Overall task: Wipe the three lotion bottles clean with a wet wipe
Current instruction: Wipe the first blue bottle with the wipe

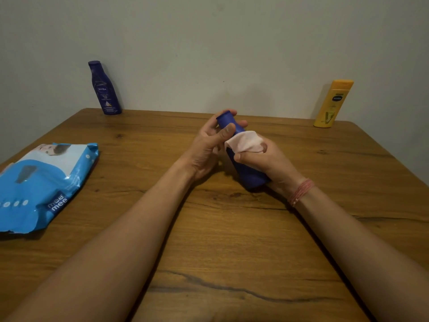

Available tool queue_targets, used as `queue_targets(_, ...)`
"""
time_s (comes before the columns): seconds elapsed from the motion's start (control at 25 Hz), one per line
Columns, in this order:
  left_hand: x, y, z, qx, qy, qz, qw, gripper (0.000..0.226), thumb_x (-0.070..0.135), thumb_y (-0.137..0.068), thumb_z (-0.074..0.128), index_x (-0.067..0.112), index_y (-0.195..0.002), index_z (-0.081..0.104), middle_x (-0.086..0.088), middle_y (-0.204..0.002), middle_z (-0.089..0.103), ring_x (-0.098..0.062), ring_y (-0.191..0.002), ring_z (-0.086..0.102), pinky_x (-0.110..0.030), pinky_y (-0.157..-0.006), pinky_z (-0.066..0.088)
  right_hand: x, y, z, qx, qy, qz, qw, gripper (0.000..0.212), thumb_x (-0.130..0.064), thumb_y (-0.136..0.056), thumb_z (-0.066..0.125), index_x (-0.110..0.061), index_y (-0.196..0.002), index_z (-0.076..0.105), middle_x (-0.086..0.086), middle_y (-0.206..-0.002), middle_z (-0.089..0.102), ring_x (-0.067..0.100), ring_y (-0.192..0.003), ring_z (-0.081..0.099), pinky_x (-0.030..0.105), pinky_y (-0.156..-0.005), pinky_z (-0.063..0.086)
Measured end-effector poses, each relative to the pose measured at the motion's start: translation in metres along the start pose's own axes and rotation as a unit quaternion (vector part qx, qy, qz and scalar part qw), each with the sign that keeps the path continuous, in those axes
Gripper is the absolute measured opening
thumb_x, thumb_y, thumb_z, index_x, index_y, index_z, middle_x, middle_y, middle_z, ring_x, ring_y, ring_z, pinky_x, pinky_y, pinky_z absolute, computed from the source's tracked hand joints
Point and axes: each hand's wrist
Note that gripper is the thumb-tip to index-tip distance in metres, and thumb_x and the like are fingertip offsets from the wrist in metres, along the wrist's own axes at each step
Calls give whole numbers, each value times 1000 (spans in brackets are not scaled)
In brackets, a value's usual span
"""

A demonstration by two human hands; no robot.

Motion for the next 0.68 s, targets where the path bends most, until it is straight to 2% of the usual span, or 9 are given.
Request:
queue_targets(0.12,1,1,1,16,-34,-1,999,55,29,-77,70,21,-130,54,-4,-121,69,-27,-111,65,-47,-92,52,-2,1,-1,-18,-45,27,998,47,-13,-79,73,-20,-122,56,9,-107,67,26,-90,66,43,-78,56)
queue_targets(0.24,1,3,4,-7,-54,-28,998,55,31,-84,63,20,-136,49,-9,-132,61,-30,-113,61,-49,-88,53,0,2,-7,-27,-93,49,994,47,-36,-80,69,-17,-121,56,11,-106,66,27,-91,63,40,-81,53)
queue_targets(0.32,1,3,5,-17,-66,-30,997,55,31,-87,60,19,-139,48,-8,-135,60,-28,-115,61,-49,-89,53,3,-1,-9,-37,-174,70,982,52,-52,-86,57,-15,-121,61,11,-101,66,23,-85,62,33,-75,52)
queue_targets(0.4,2,3,4,-22,-53,-38,998,56,28,-86,61,21,-140,49,-5,-136,59,-26,-119,60,-49,-94,52,5,-3,-11,-47,-215,88,971,47,-50,-93,49,-15,-121,63,10,-97,64,19,-78,62,28,-68,52)
queue_targets(0.48,2,4,3,-29,-27,-44,998,57,24,-85,62,24,-141,50,-6,-133,54,-27,-117,58,-50,-98,50,6,-4,-12,-66,-214,83,971,40,-41,-96,49,-15,-126,58,9,-97,62,17,-76,60,26,-65,52)
queue_targets(0.56,1,3,1,-48,-1,-42,998,59,16,-87,60,26,-144,48,-9,-134,52,-27,-116,58,-51,-100,49,5,-4,-13,-97,-253,85,959,42,-37,-92,54,-15,-128,55,10,-101,62,18,-81,60,26,-68,54)
queue_targets(0.68,2,3,-2,-111,31,-51,992,61,8,-90,57,22,-147,44,-10,-142,51,-25,-116,60,-42,-94,54,3,-3,-14,-123,-258,79,955,57,-39,-78,72,-14,-127,55,11,-103,64,19,-83,64,27,-72,57)
Point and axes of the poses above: each hand's wrist, its own y-axis away from the middle knuckle, its own z-axis out of the palm, x = y × z
